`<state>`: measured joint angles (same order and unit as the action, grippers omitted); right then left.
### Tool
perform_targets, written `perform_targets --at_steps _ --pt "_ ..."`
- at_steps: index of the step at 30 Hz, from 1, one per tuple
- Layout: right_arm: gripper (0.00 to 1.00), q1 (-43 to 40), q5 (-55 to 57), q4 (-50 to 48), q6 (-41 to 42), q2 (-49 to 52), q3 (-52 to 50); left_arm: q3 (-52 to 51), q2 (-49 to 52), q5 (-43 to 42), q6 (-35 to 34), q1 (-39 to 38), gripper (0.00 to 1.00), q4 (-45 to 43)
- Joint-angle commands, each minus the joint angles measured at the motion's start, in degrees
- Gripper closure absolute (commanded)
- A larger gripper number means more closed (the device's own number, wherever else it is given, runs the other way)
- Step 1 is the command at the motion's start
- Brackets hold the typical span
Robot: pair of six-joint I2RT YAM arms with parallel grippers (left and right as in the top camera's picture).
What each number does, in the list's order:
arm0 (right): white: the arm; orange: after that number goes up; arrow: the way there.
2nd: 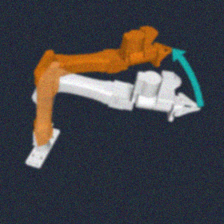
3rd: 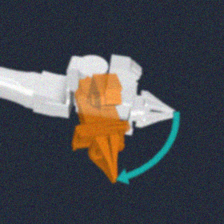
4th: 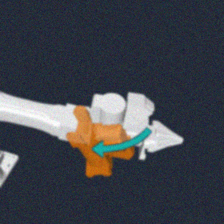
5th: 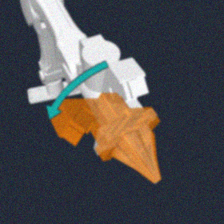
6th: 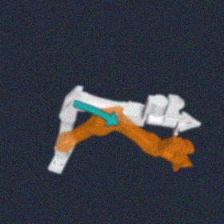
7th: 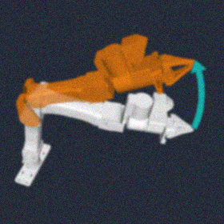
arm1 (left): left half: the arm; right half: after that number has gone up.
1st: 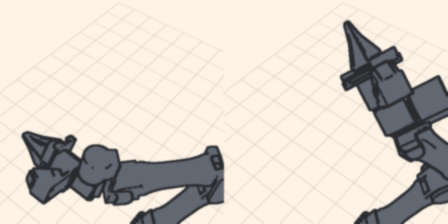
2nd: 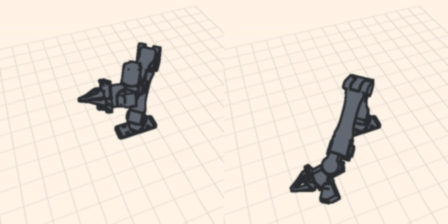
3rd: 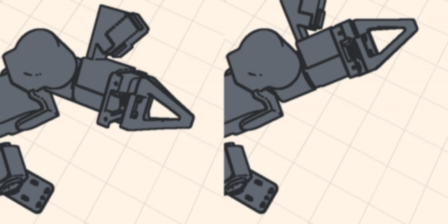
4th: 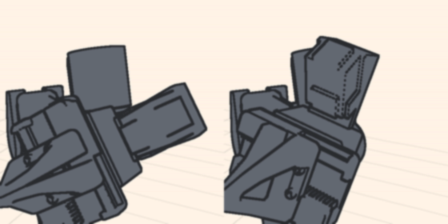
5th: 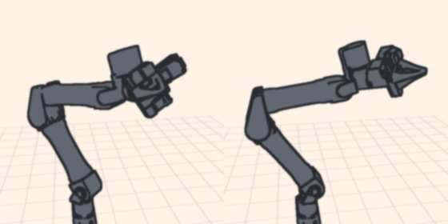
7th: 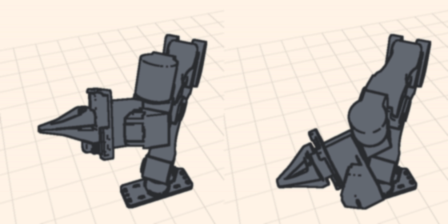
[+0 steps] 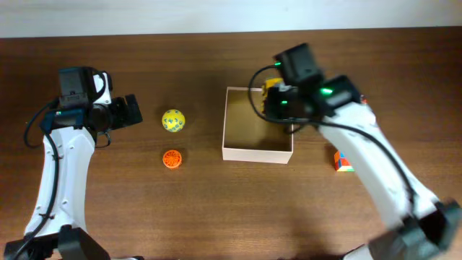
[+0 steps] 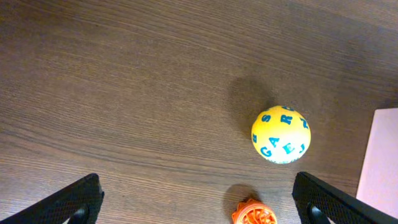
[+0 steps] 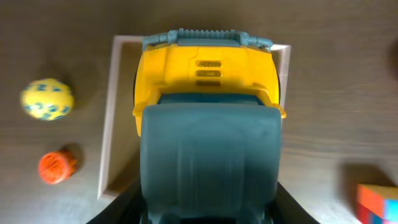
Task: Pack container
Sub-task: 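Carry the truck into the box with the right gripper and release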
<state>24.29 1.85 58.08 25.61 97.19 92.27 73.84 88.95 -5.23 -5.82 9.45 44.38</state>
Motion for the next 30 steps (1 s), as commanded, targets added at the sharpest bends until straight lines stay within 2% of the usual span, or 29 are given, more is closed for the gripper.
perform_targets --at_steps 1,7,11,12,13,14,17,20,26,30 --pt "0.59 0.85 2.8 -1.6 2.6 6.38 -1.46 1.11 0.42 -0.57 -0.55 0.2 0.01 -0.13" --pt "0.59 -1.2 3.28 -3.54 2.58 16.31 -1.46 1.11 0.42 -0.57 -0.55 0.2 0.01 -0.13" --pt "0.58 -2.27 4.31 -3.54 2.08 18.71 -1.49 1.11 0.42 -0.57 -0.55 0.2 0.01 -0.13" --pt "0.57 -2.36 4.72 -3.67 1.62 18.73 -1.46 1.11 0.42 -0.57 -0.55 0.2 0.01 -0.13" --pt "0.52 -2.34 4.87 -4.04 0.66 18.62 -1.44 1.11 0.42 -0.57 -0.55 0.2 0.01 -0.13" --pt "0.45 -2.19 4.87 -4.37 -0.83 18.16 -1.29 1.11 0.42 -0.57 -0.55 0.2 0.01 -0.13" --pt "0.36 -1.55 4.9 -3.98 -4.44 16.22 -0.28 1.11 0.42 -0.57 -0.55 0.2 0.01 -0.13" --pt "0.2 -1.01 5.11 -2.6 -5.66 12.7 1.25 1.11 0.42 -0.57 -0.55 0.2 0.01 -0.15" --pt "0.16 -2.1 6.47 3.04 -5.68 3.02 5.79 1.11 0.42 -0.55 -0.55 0.2 0.01 -0.13" --pt "0.14 -6.97 11.96 5.66 -6.49 -5.16 7.39 1.11 0.42 -0.57 -0.55 0.2 0.01 -0.15"
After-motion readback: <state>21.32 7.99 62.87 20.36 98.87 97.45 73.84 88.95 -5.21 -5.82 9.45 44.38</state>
